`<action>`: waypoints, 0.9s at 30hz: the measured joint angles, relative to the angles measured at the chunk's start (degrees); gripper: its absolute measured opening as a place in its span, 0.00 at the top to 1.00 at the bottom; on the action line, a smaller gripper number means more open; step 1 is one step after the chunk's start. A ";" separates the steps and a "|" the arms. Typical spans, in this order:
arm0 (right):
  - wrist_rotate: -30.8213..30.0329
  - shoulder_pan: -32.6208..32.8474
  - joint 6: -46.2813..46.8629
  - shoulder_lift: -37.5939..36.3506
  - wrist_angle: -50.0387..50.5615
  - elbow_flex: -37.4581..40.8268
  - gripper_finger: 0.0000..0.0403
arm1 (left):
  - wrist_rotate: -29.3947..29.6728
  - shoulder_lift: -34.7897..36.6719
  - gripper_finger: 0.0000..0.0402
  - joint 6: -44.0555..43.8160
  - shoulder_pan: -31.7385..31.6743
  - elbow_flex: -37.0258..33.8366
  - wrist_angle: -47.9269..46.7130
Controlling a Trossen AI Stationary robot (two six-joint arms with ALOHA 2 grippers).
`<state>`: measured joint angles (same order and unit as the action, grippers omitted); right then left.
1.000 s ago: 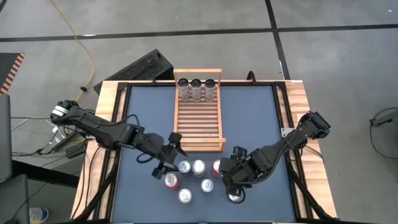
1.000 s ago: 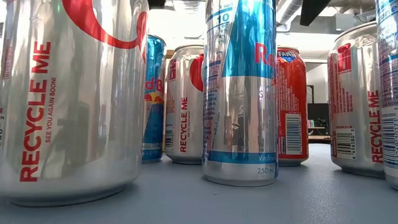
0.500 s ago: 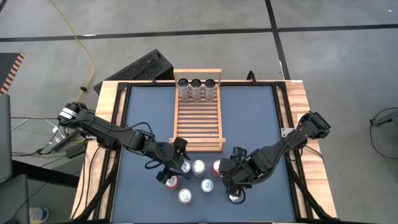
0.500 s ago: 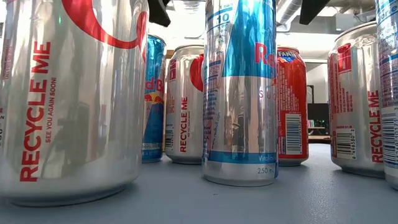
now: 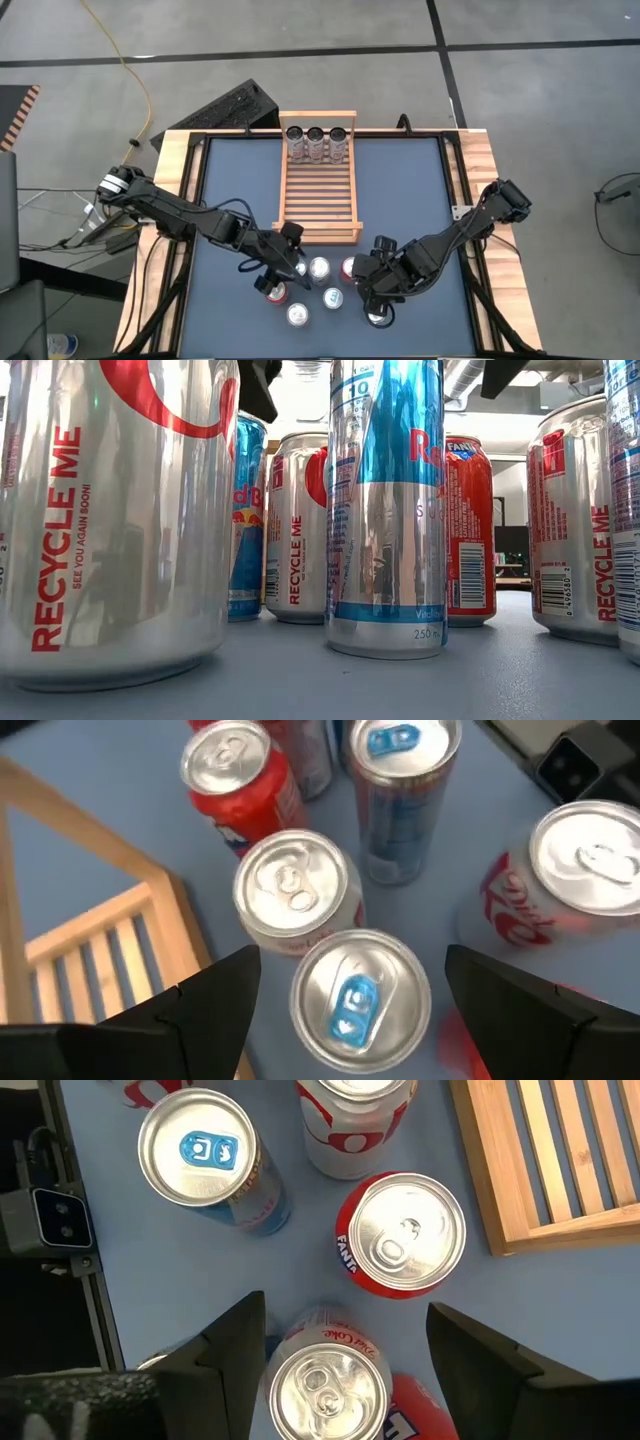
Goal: Place canned beverage on shelf
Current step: Put the top blue soda can on the shelf
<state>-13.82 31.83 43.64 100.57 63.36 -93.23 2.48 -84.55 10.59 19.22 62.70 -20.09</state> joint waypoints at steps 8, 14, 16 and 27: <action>0.00 0.00 -0.09 0.00 -0.28 0.00 0.38 | -1.36 -3.97 0.24 -1.05 -0.01 -0.04 0.89; 0.00 0.14 -0.09 0.00 -0.82 0.00 0.38 | -1.63 -4.66 0.24 -1.60 -0.15 1.51 -0.22; 0.00 0.31 -0.09 0.00 -0.86 0.00 0.38 | -1.27 -4.66 0.24 -1.61 -0.16 2.50 -1.62; -0.59 1.18 0.00 0.00 -1.37 0.00 0.38 | -1.20 -4.63 0.24 -2.76 -0.56 2.82 -2.76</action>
<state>-14.41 33.01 43.64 100.57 61.99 -93.23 1.28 -89.19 7.82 18.67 65.52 -22.85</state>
